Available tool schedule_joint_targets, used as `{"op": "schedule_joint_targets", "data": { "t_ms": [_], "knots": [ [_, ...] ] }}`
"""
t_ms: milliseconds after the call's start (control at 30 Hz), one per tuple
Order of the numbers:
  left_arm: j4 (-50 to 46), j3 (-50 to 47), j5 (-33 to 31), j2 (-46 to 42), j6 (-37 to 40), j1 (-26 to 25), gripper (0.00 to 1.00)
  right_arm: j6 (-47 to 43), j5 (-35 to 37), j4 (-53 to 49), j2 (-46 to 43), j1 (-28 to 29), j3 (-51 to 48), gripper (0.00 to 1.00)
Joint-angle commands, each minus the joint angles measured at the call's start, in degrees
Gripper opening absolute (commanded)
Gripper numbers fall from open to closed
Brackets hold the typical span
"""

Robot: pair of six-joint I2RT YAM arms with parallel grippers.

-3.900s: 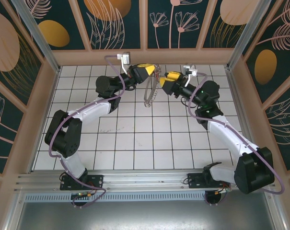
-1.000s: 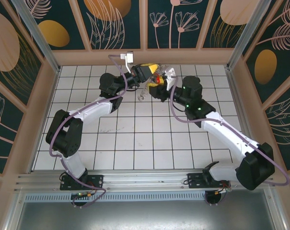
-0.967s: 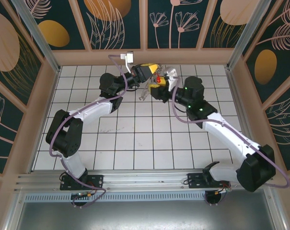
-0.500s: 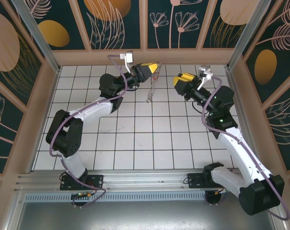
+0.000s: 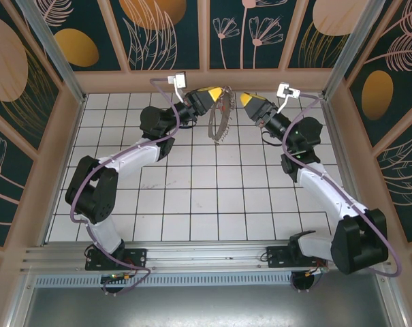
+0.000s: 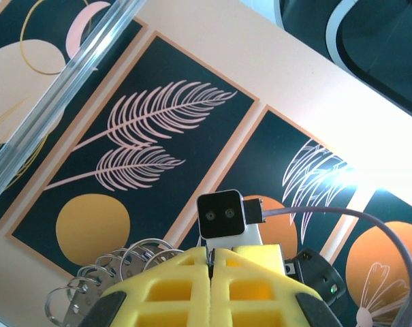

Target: Put the keys on the keyring

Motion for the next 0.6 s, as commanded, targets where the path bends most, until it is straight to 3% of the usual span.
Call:
{"op": "schedule_joint_targets", "data": {
  "t_ms": [0,567],
  "knots": [
    [5.7,-0.7,-3.2,0.8,-3.1,-0.4,0.00,7.4,-1.1,11.1,1.9,0.1,1.8,0.29],
    [7.9,-0.9,-4.8,2.5,-6.4,-0.6,0.00,9.3,0.0,13.8,10.0,4.4,6.7,0.26]
  ]
}}
